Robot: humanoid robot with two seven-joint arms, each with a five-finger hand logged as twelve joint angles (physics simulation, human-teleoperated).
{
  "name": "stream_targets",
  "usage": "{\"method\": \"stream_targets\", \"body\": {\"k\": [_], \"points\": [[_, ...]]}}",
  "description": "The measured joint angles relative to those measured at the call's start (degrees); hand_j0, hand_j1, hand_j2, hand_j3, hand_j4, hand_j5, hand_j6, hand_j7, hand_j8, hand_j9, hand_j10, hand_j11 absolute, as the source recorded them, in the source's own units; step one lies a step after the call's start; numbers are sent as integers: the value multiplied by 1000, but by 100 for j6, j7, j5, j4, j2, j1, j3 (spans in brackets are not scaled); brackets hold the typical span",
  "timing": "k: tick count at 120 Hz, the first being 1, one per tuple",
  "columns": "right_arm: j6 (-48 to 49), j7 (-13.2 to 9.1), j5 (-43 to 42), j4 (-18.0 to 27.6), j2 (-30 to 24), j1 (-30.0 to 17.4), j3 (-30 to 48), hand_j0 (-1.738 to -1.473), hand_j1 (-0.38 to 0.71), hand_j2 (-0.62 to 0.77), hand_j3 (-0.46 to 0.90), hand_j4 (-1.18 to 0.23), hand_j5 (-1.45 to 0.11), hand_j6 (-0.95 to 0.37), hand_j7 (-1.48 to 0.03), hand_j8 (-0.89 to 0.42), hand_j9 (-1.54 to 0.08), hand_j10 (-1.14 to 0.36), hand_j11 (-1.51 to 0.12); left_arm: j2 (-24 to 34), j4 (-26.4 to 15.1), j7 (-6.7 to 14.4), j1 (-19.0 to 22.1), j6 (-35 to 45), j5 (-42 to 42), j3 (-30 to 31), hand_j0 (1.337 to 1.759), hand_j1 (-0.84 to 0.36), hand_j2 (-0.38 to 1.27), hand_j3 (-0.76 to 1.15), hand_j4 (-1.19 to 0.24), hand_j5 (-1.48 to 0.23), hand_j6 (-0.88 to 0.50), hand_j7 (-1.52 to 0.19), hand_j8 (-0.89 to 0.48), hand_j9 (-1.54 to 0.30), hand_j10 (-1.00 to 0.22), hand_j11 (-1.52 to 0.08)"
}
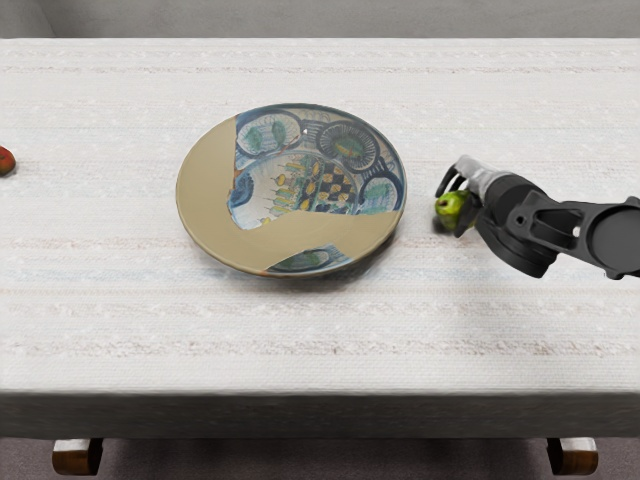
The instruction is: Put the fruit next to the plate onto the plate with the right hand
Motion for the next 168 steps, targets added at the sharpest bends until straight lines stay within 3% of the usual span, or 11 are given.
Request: {"method": "stream_targets", "body": {"k": [35,71,102,133,168], "points": [[24,-2,32,746,-582,-3,388,-1655,160,207,1,-618,-872,-479,-836,-351,-882,-497,-882,0,0,0,4,-1,0,0,1658,348,0,0,-1,-1,-1,-1,-1,-1,-1,-1],[83,-1,187,1320,-698,61,823,-1656,166,234,1,-612,-873,-486,-833,-357,-883,-501,-887,0,3,0,6,1,6,0,1658,348,0,0,-1,-1,-1,-1,-1,-1,-1,-1],[93,0,718,1695,-739,557,898,-1658,187,265,1,-603,-884,-471,-832,-340,-886,-484,-893,0,8,0,12,0,9,0,1658,348,0,0,-1,-1,-1,-1,-1,-1,-1,-1],[128,-9,1301,1792,-591,1159,909,-1657,127,176,2,-605,-884,-500,-832,-362,-883,-513,-887,0,12,0,12,-1,16,1,1658,348,0,0,-1,-1,-1,-1,-1,-1,-1,-1],[94,-10,1626,1518,77,1499,917,-1657,114,180,1,-607,-885,-516,-834,-373,-870,-535,-873,0,19,0,12,1,17,1,1658,348,0,0,-1,-1,-1,-1,-1,-1,-1,-1]]}}
